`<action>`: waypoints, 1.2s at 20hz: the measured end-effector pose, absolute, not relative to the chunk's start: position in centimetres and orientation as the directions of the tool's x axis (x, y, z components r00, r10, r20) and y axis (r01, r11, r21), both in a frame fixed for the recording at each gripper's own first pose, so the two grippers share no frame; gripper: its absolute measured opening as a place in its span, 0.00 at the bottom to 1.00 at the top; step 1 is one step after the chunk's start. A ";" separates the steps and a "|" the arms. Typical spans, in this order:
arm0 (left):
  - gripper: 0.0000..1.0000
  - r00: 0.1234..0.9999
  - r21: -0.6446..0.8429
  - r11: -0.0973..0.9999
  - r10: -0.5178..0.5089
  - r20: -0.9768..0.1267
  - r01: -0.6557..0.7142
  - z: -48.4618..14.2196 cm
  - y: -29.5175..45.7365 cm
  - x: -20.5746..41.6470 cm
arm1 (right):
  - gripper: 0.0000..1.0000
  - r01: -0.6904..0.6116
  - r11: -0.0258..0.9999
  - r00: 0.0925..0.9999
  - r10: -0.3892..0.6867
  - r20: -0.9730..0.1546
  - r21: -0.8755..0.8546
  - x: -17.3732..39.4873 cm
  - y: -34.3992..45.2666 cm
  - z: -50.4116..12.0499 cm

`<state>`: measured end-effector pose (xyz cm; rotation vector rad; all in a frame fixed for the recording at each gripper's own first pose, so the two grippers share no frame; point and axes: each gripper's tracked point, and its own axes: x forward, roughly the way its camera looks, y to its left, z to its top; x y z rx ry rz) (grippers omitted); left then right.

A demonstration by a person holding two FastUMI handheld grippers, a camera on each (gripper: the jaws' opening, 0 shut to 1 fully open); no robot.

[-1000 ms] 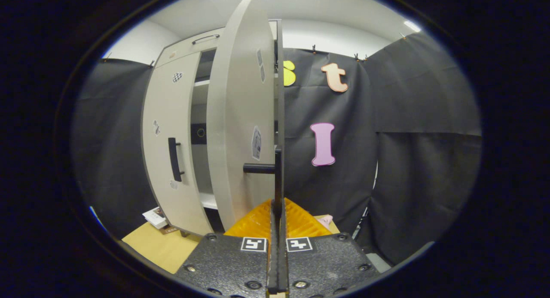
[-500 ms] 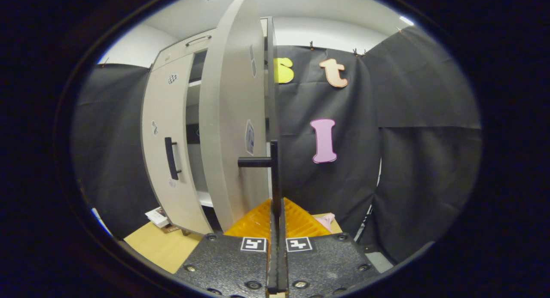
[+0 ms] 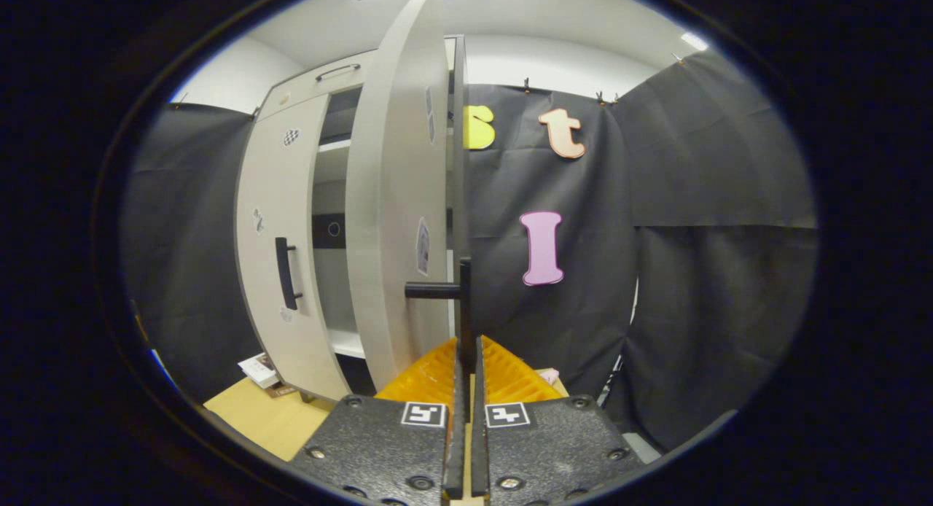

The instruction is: Open the right door of the double-door shoe cabinet with the right hand, and open the left door with the left hand.

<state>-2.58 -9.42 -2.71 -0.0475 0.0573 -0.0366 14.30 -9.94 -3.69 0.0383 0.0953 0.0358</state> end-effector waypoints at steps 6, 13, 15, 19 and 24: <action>0.98 0.997 -0.050 0.997 -0.054 -0.052 0.051 -2.9 -7.7 -2.3 | 0.67 0.059 0.998 0.994 -0.057 -0.091 0.020 11.2 -12.0 -2.6; 0.98 0.995 -0.017 0.997 -0.073 -0.062 0.072 -3.6 -5.1 -0.5 | 0.98 0.064 0.997 0.997 -0.062 -0.045 0.033 5.2 -8.2 -0.9; 0.96 0.995 -0.006 0.997 -0.077 -0.060 0.077 -3.7 -4.1 0.1 | 0.99 0.042 0.999 0.998 -0.040 -0.045 0.029 3.7 -5.9 -1.0; 0.96 0.995 -0.005 0.997 -0.075 -0.059 0.075 -4.2 -2.4 1.4 | 1.00 -0.004 0.999 0.998 0.007 -0.058 0.046 1.5 -1.1 -1.8; 0.96 0.997 -0.002 0.998 -0.058 -0.049 0.058 -4.4 -0.6 4.7 | 0.99 -0.049 0.996 0.996 0.054 -0.074 0.070 -0.1 2.5 -2.6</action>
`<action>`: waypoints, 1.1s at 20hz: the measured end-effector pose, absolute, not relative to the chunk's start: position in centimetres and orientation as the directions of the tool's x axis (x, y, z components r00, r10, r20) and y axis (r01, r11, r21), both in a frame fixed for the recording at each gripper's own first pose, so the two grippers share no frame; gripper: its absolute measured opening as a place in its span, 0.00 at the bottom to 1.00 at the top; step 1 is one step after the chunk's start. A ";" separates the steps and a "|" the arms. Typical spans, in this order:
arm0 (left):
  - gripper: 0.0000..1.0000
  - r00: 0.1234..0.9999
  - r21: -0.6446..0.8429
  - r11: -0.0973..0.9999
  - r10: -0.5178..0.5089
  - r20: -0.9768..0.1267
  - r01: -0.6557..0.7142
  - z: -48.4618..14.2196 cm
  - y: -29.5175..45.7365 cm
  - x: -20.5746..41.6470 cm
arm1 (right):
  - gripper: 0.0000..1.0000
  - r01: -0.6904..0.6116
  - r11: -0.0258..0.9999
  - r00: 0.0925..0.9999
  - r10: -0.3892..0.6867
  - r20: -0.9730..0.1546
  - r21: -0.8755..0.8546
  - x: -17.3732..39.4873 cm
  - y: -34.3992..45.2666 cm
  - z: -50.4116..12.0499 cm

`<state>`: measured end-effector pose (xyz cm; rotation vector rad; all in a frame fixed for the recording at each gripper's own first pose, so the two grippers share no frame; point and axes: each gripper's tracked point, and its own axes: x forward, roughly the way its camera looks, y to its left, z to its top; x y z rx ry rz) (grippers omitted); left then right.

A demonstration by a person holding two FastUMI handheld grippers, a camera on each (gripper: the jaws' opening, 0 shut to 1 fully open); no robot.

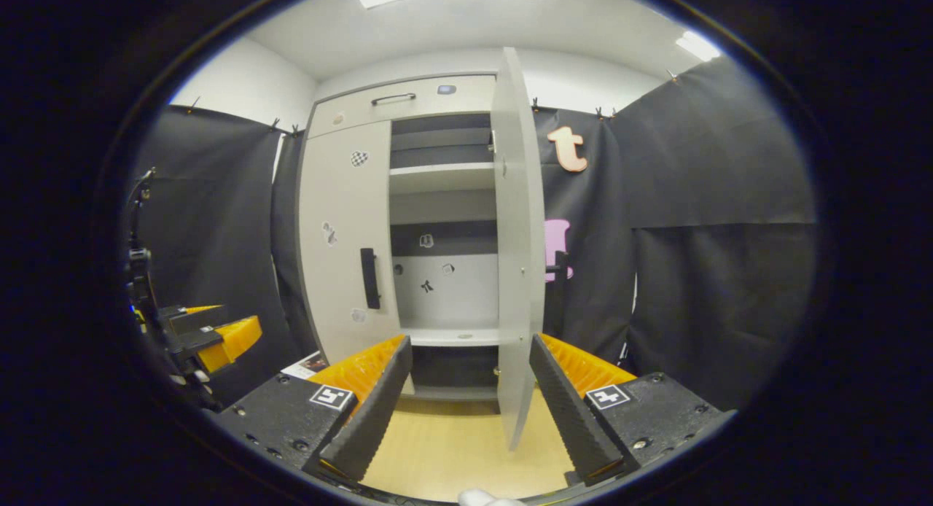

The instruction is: Open the right door of the double-door shoe cabinet with the right hand, and open the left door with the left hand.

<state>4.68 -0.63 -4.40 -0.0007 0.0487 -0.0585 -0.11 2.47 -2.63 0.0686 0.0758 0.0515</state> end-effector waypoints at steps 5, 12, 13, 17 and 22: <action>0.96 0.998 -0.006 0.998 -0.060 -0.024 0.060 -3.6 -1.3 9.6 | 0.99 -0.070 0.995 0.992 0.077 -0.096 0.076 -0.1 3.8 -2.9; 1.00 0.997 -0.011 0.997 -0.074 -0.007 0.074 -3.0 -4.4 18.3 | 1.00 -0.089 0.994 0.990 0.096 -0.107 0.071 1.5 4.0 -2.8; 0.96 0.997 -0.006 0.997 -0.077 -0.006 0.077 -3.0 -5.0 19.5 | 0.99 -0.088 0.994 0.990 0.096 -0.107 0.069 1.8 4.0 -2.6; 0.96 0.995 0.003 0.995 -0.095 -0.009 0.095 -3.6 -7.3 24.1 | 0.99 -0.090 0.994 0.989 0.096 -0.112 0.056 2.9 3.8 -2.6; 0.96 0.995 -0.004 0.995 -0.102 -0.023 0.102 -4.5 -9.1 28.5 | 0.99 -0.080 0.996 0.989 0.084 -0.121 0.041 3.0 3.2 -2.8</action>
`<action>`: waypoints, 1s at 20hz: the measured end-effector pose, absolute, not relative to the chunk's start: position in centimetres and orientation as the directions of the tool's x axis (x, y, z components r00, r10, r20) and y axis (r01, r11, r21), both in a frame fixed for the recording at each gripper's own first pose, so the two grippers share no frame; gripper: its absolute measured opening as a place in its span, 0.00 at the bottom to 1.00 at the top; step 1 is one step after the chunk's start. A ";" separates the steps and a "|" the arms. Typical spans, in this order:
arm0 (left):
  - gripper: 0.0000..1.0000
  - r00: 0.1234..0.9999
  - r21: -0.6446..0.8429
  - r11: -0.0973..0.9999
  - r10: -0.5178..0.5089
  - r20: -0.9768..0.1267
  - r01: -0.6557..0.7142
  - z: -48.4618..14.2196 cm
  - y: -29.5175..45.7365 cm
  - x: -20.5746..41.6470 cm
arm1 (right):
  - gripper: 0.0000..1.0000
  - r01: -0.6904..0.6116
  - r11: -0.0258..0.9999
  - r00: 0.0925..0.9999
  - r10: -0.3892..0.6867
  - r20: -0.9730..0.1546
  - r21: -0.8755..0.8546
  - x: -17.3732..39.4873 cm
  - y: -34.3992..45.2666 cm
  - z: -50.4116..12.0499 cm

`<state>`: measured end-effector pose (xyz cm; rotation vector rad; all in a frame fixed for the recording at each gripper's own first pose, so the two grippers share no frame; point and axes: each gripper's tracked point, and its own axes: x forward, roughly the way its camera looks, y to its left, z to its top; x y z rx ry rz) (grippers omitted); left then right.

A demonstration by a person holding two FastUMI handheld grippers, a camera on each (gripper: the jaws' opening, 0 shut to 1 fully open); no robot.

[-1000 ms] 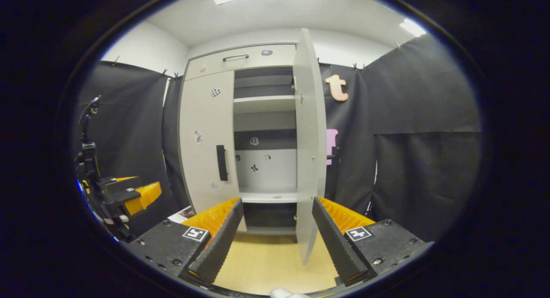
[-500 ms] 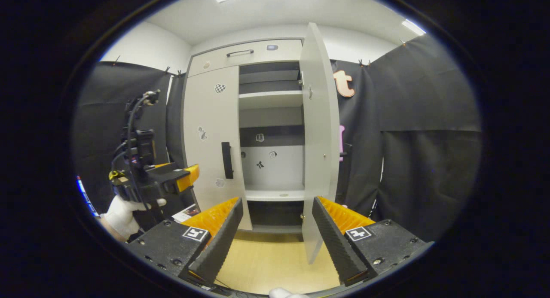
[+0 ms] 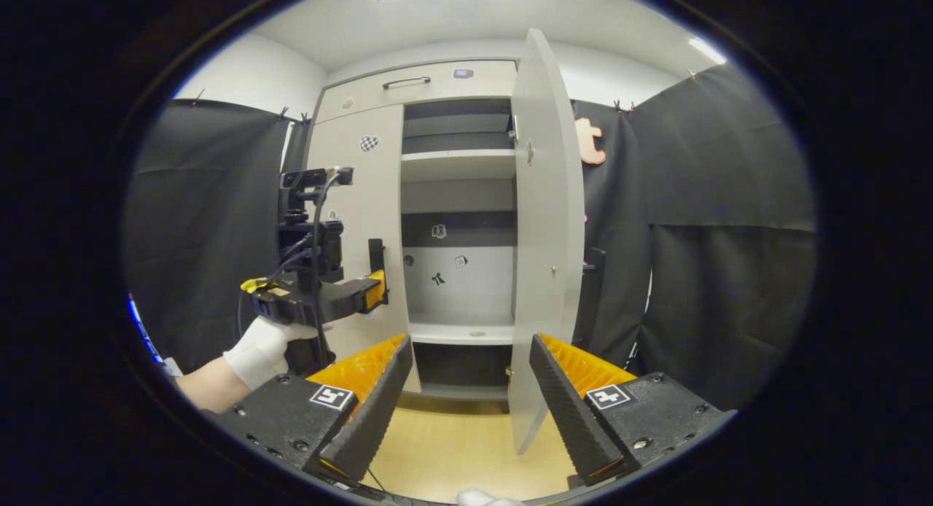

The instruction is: Open the right door of the double-door shoe cabinet with the right hand, and open the left door with the left hand.

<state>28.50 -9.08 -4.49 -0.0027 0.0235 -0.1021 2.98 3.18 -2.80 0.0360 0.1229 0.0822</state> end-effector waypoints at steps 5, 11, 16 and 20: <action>0.96 0.993 -0.005 0.994 -0.110 -0.046 0.110 -5.3 -10.0 31.4 | 0.99 -0.073 0.997 0.988 0.077 -0.134 0.035 4.4 2.6 -2.8; 0.83 0.993 -0.010 0.994 -0.105 -0.048 0.105 -5.5 -10.3 32.4 | 0.99 -0.084 0.996 0.986 0.088 -0.140 0.035 5.5 2.7 -3.1; 0.53 0.986 -0.020 0.988 -0.154 -0.059 0.153 -5.9 -11.4 32.8 | 0.99 -0.088 0.995 0.986 0.092 -0.137 0.036 5.8 2.5 -3.1; 0.25 0.987 -0.020 0.988 -0.154 -0.042 0.153 -5.8 -11.2 32.9 | 0.99 -0.086 0.995 0.987 0.091 -0.134 0.040 5.7 2.3 -3.0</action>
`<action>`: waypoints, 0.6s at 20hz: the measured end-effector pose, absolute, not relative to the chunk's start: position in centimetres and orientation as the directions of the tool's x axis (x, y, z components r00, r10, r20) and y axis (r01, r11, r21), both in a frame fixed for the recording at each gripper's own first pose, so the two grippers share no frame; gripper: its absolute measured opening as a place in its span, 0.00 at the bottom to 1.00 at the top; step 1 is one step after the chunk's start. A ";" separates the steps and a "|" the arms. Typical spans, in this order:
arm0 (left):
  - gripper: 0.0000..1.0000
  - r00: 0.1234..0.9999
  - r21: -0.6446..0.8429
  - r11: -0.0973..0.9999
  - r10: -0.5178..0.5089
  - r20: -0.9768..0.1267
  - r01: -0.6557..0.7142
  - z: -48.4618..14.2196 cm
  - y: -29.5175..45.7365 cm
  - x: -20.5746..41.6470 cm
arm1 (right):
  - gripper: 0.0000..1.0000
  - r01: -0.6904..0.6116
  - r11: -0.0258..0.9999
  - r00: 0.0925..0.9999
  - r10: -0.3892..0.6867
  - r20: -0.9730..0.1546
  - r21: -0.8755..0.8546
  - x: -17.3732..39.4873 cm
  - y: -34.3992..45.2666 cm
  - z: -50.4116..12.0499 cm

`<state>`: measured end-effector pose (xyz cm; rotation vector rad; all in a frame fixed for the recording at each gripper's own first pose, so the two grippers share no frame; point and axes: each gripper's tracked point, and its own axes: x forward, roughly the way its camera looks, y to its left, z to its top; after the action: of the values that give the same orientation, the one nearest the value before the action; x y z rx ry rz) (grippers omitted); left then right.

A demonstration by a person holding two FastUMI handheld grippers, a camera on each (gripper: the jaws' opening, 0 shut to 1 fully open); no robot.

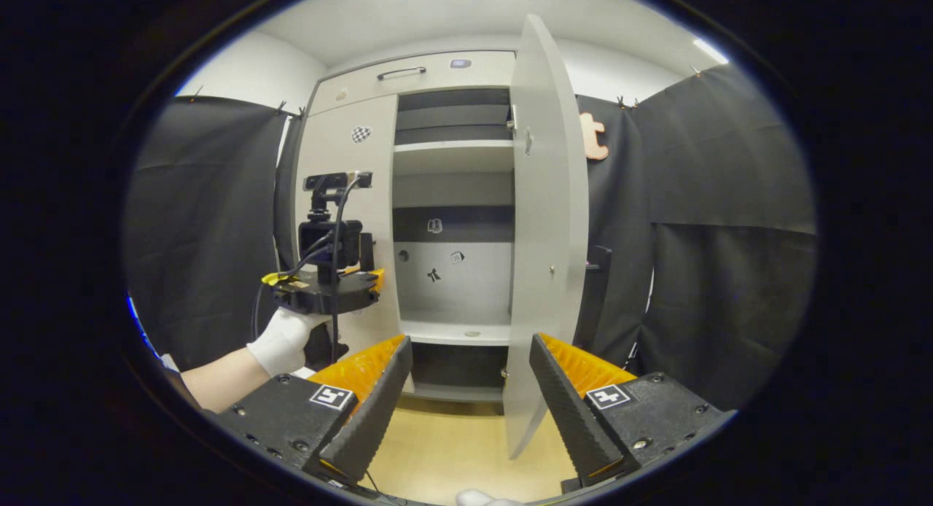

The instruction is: Open the right door of the double-door shoe cabinet with the right hand, and open the left door with the left hand.

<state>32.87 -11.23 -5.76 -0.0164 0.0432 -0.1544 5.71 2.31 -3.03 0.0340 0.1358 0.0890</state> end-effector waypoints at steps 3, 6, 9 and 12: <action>0.06 0.989 -0.032 0.990 -0.137 -0.050 0.135 -5.7 -11.0 32.9 | 0.99 -0.089 0.995 0.987 0.094 -0.131 0.042 5.5 2.4 -3.0; 0.05 0.993 -0.020 0.994 -0.107 -0.047 0.106 -5.8 -11.0 32.8 | 0.99 -0.093 0.995 0.986 0.097 -0.134 0.039 5.1 2.4 -3.2; 0.05 0.992 -0.043 0.993 -0.116 -0.050 0.114 -5.8 -11.0 32.5 | 0.99 -0.089 0.995 0.987 0.094 -0.131 0.041 5.0 1.9 -3.1; 0.05 0.991 -0.035 0.991 -0.129 -0.044 0.127 -5.6 -10.9 31.7 | 0.99 -0.088 0.995 0.988 0.093 -0.122 0.047 4.8 1.6 -3.0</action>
<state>31.70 -10.86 -5.64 -0.0322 0.0464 -0.1285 4.77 1.60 -2.99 0.0415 0.1243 0.0906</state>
